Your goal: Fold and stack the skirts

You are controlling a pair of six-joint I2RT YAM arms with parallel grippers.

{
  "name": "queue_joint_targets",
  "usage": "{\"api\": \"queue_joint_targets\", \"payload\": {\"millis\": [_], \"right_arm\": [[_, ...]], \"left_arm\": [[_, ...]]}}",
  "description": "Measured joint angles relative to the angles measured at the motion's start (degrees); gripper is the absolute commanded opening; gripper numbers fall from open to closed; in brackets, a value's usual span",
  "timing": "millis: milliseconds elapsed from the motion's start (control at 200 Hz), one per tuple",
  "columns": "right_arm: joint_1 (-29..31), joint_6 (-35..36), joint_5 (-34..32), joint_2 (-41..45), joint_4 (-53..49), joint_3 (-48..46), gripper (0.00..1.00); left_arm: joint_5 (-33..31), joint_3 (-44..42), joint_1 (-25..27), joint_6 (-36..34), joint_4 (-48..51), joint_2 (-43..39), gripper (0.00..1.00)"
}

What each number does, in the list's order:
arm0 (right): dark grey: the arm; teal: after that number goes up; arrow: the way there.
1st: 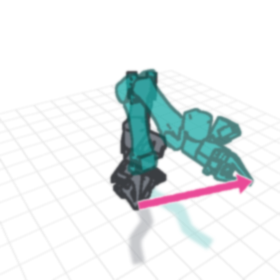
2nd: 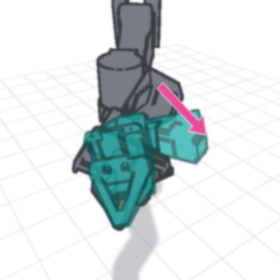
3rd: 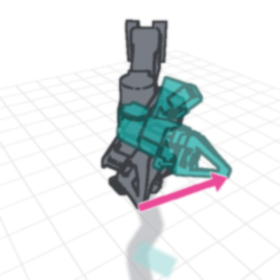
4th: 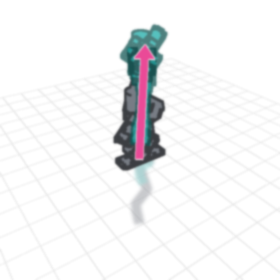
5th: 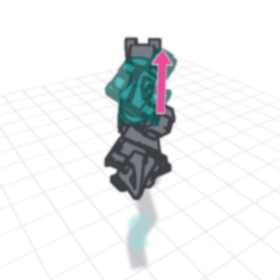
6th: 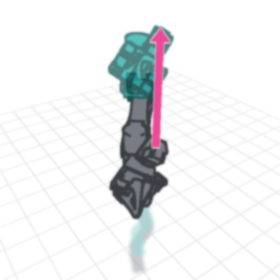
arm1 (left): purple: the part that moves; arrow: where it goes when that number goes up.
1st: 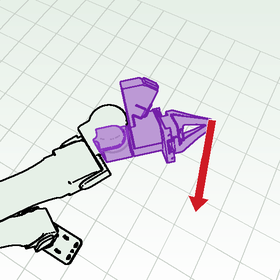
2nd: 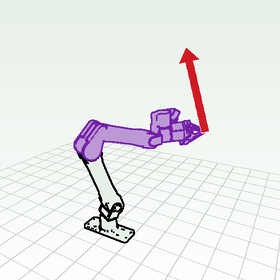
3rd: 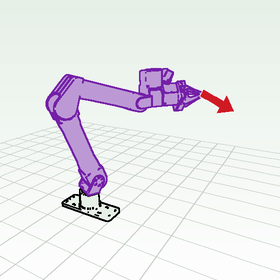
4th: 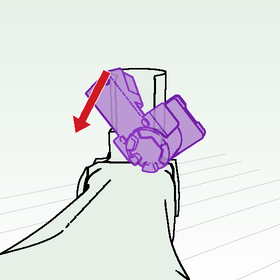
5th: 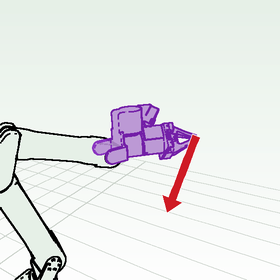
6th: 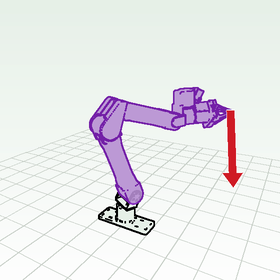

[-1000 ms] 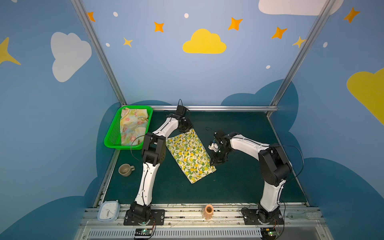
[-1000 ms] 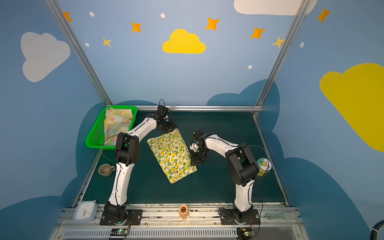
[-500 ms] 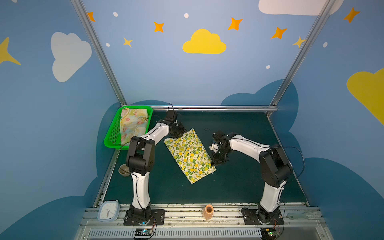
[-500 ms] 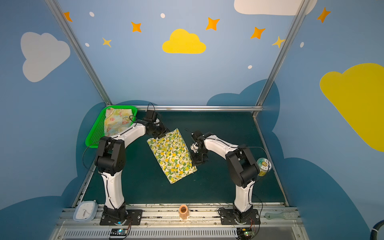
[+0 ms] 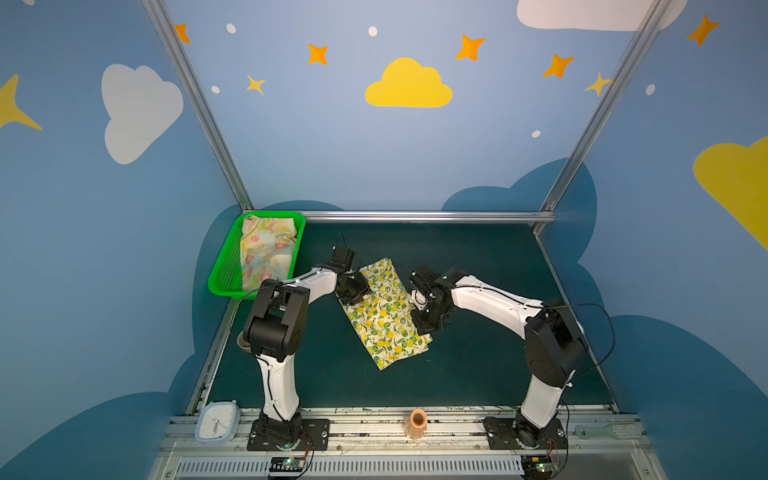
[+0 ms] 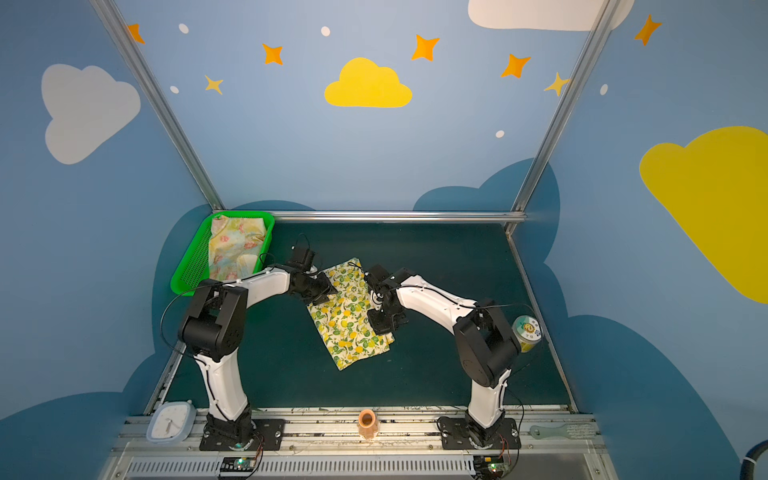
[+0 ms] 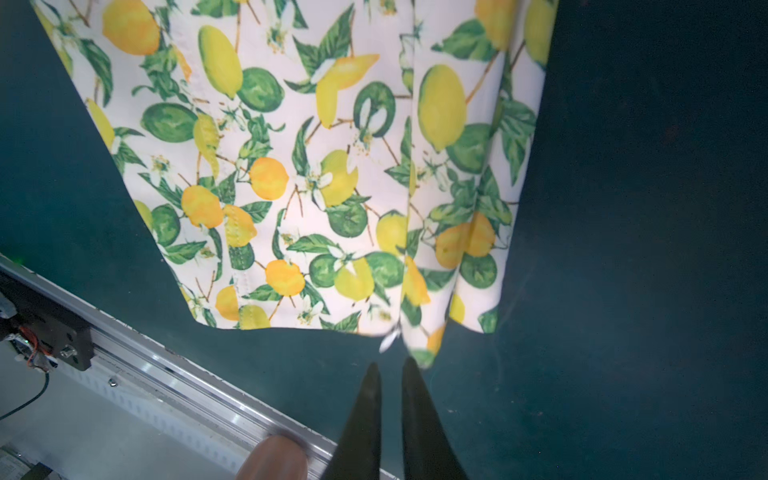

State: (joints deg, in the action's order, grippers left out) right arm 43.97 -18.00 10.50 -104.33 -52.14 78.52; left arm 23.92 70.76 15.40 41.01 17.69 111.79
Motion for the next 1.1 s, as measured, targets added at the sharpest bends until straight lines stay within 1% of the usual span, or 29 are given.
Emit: {"api": "queue_joint_targets", "payload": {"millis": [45,130,611,701,791,856,926,996,1101], "right_arm": [[-0.1,0.0,0.0,0.0,0.0,0.0,0.18],[-0.5,0.0,0.0,-0.2,0.0,0.2,0.22],[-2.6,0.0,2.4,-6.2,1.8,0.2,0.22],[-2.8,0.0,2.5,-7.8,2.3,0.2,0.19],[-3.2,0.3,2.5,-8.9,2.6,0.2,0.1],[-3.3,0.2,2.4,-9.1,2.6,0.2,0.07],[-3.5,0.4,2.3,-9.1,2.6,0.3,0.13],[-3.6,0.7,1.8,-9.1,2.5,0.3,0.21],[-3.9,1.1,0.9,-9.1,2.3,0.3,0.26]], "left_arm": [[0.0,-0.5,0.0,0.0,-0.4,-0.5,0.42],[0.0,-1.2,0.1,0.0,-1.1,-1.2,0.42],[0.5,-1.7,0.1,0.2,-3.3,-1.8,0.42],[0.5,-1.6,0.1,0.2,-3.3,-1.8,0.42],[0.5,-1.5,0.1,0.2,-3.3,-1.8,0.42],[0.5,-1.4,0.1,0.2,-3.3,-1.8,0.42],[0.5,-1.3,0.1,0.2,-3.3,-1.8,0.42],[0.5,-1.2,0.1,0.2,-3.3,-1.8,0.42],[0.5,-1.2,0.1,0.2,-3.3,-1.8,0.42]]}}
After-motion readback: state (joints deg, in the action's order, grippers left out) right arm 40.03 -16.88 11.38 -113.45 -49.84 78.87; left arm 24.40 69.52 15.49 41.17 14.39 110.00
